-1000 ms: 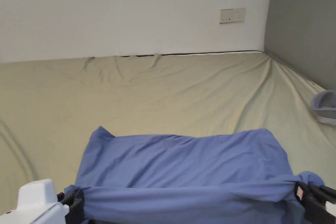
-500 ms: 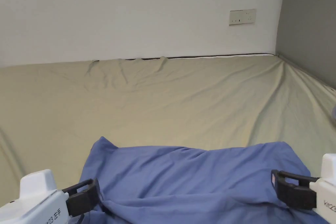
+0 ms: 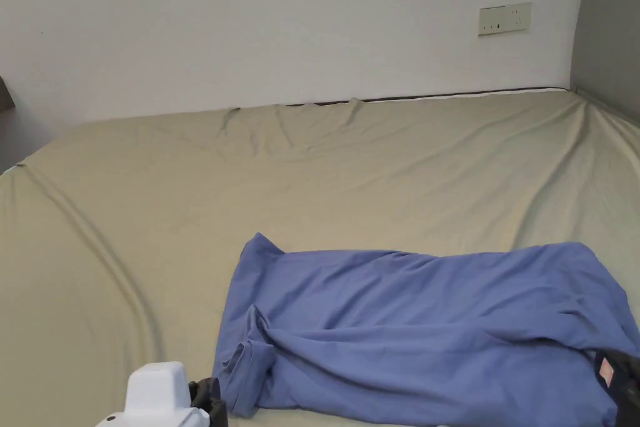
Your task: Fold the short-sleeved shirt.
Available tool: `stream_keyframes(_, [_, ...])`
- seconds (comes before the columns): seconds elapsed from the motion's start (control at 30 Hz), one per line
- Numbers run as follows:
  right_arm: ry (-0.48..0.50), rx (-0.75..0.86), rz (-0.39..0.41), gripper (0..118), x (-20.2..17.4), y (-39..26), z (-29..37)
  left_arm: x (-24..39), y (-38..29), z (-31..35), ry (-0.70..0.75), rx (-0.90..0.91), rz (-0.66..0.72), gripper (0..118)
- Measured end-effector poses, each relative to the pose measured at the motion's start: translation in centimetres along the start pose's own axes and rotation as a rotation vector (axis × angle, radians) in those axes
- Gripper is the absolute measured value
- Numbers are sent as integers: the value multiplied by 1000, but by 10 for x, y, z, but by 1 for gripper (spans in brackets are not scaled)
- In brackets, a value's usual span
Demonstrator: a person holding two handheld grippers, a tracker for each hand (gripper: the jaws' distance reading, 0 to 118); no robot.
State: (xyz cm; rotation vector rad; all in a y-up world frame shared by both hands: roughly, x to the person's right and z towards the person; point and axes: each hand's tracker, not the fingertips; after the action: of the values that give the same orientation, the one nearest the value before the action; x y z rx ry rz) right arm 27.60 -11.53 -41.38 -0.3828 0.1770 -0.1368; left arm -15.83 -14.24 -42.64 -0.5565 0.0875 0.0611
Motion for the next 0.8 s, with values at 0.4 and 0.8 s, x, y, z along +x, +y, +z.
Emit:
stream_keyframes(0.4, [-11, -40, -41, 0, 29, 4, -22, 10, 2, -110, 16, -170, -141, 108])
stream_keyframes(0.8, [-48, -77, -37, 1, 37, 9, -30, 5, 31, -106, -178, -308, 8, 19])
